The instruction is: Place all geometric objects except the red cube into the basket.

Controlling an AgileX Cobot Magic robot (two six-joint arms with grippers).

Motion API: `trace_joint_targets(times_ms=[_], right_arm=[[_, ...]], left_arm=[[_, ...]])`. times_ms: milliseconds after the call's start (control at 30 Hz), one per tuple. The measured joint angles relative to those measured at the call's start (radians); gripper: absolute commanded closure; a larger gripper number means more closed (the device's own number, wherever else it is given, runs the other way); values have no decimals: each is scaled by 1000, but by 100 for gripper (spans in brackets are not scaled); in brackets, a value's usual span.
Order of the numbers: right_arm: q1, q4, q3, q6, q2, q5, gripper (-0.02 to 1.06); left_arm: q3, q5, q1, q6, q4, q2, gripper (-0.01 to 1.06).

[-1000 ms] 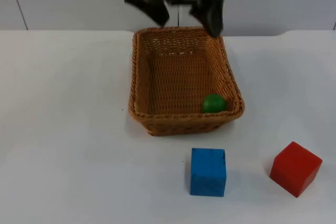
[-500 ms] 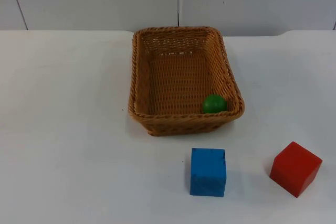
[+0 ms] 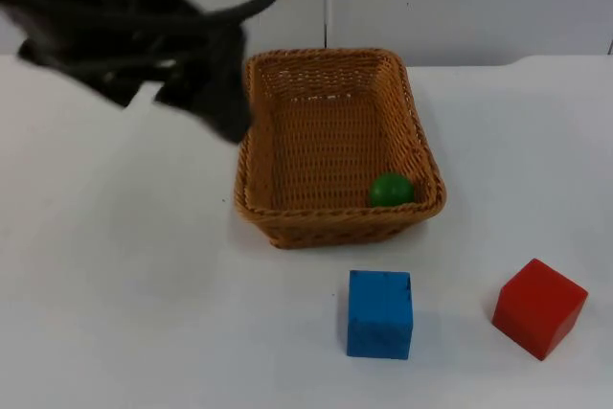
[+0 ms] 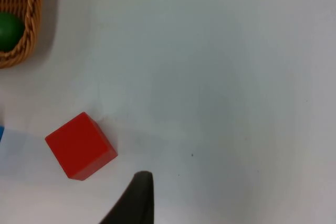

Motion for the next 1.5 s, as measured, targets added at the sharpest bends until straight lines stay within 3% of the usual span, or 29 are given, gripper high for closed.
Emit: trace_joint_targets(times_ms=[167, 500, 633, 733, 933, 1067, 1200, 1267, 1367, 1500], right_arm=[[0, 0, 0, 0, 0, 0, -1], [0, 0, 0, 0, 0, 0, -1], [0, 0, 0, 0, 0, 0, -1], [0, 0, 0, 0, 0, 0, -1], [0, 17, 0, 0, 0, 0, -1], [0, 104, 0, -54, 0, 7, -1], [0, 289, 0, -222, 0, 52, -1], [0, 331, 0, -259, 1, 67, 0], [0, 348, 0, -278, 14, 87, 2], [81, 351, 0, -276, 74, 103, 4]], left_arm=[[92, -18, 98, -6, 0, -75, 14], [229, -18, 379, -30, 0, -253, 14], [260, -18, 431, -30, 0, -309, 11], [269, -18, 439, -30, 0, -337, 0], [269, -18, 441, -30, 0, -366, 0], [269, -9, 441, -30, 4, -368, 0], [269, -3, 441, -30, 6, -368, 0], [269, -3, 441, -30, 8, -368, 0], [269, -3, 441, -30, 8, -368, 0], [269, -9, 441, -30, 8, -368, 0]])
